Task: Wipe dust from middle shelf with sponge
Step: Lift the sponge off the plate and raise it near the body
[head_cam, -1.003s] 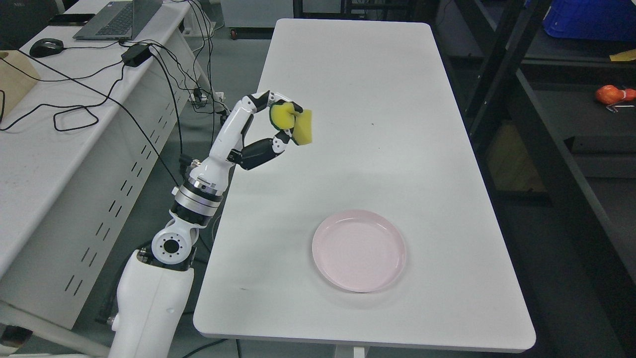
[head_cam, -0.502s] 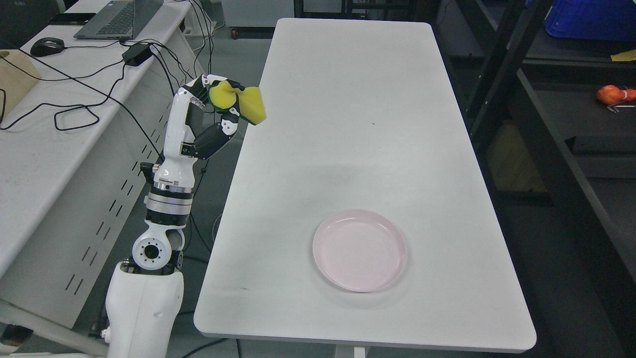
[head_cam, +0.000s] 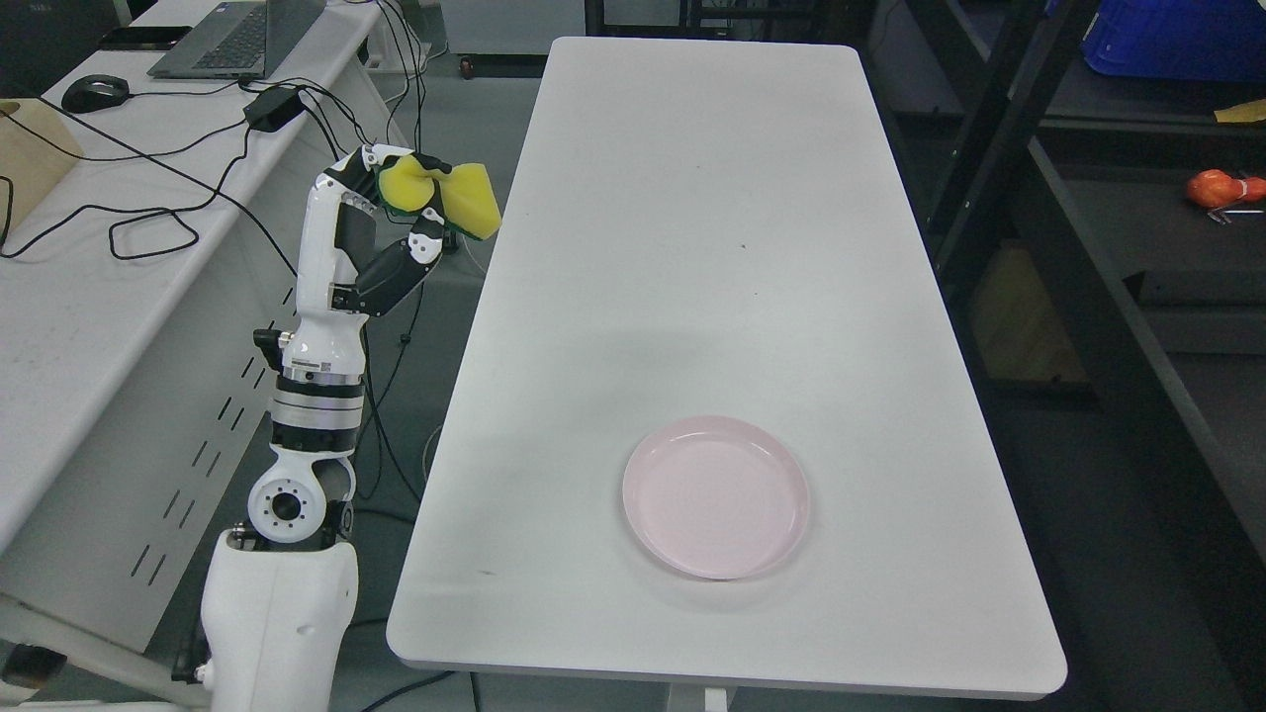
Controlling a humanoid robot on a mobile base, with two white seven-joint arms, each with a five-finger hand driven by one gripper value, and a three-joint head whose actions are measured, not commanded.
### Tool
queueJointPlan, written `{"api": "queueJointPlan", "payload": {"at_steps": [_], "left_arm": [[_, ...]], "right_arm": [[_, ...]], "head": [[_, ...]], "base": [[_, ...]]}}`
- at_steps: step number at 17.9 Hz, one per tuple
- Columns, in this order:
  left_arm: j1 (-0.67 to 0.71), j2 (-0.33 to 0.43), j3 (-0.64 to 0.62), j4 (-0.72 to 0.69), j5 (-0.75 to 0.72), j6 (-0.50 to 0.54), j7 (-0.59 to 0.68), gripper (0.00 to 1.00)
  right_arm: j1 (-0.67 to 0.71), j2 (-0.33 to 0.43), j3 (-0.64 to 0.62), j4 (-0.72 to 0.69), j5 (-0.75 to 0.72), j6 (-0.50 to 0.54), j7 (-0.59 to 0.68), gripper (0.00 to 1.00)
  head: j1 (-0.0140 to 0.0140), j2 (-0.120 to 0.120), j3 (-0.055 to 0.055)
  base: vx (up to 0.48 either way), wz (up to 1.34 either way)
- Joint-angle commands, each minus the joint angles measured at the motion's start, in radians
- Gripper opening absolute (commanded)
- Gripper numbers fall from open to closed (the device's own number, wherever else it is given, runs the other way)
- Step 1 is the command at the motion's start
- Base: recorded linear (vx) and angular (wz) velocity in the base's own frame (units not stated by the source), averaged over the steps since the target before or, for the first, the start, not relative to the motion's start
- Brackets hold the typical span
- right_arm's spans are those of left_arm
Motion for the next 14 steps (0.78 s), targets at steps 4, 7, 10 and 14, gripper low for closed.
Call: {"api": "queueJointPlan", "payload": {"at_steps": [4, 7, 10, 14], "left_arm": [[0.055, 0.007, 0.042, -0.009, -0.022, 0.001, -0.004, 0.01], [0.063, 0.007, 0.046, -0.012, -0.022, 0.006, -0.004, 0.01], [0.061, 0.007, 0.049, -0.012, -0.022, 0.013, -0.004, 0.01], [0.061, 0.007, 0.059, -0.024, -0.022, 0.033, -0.004, 0.01]], "right_arm": [[0.0, -0.017, 0.0, -0.017, 0.0, 0.0, 0.0, 1.0], [0.0, -0.017, 0.0, -0.017, 0.0, 0.0, 0.0, 1.0], [0.0, -0.017, 0.0, -0.017, 0.0, 0.0, 0.0, 1.0], [0.0, -0.017, 0.0, -0.017, 0.0, 0.0, 0.0, 1.0]], "head": [[0.0, 0.0, 0.0], [0.0, 0.0, 0.0], [0.0, 0.0, 0.0], [0.0, 0.0, 0.0]], "base": [[0.0, 0.0], [-0.004, 0.0], [-0.025, 0.0], [-0.07, 0.0]]}}
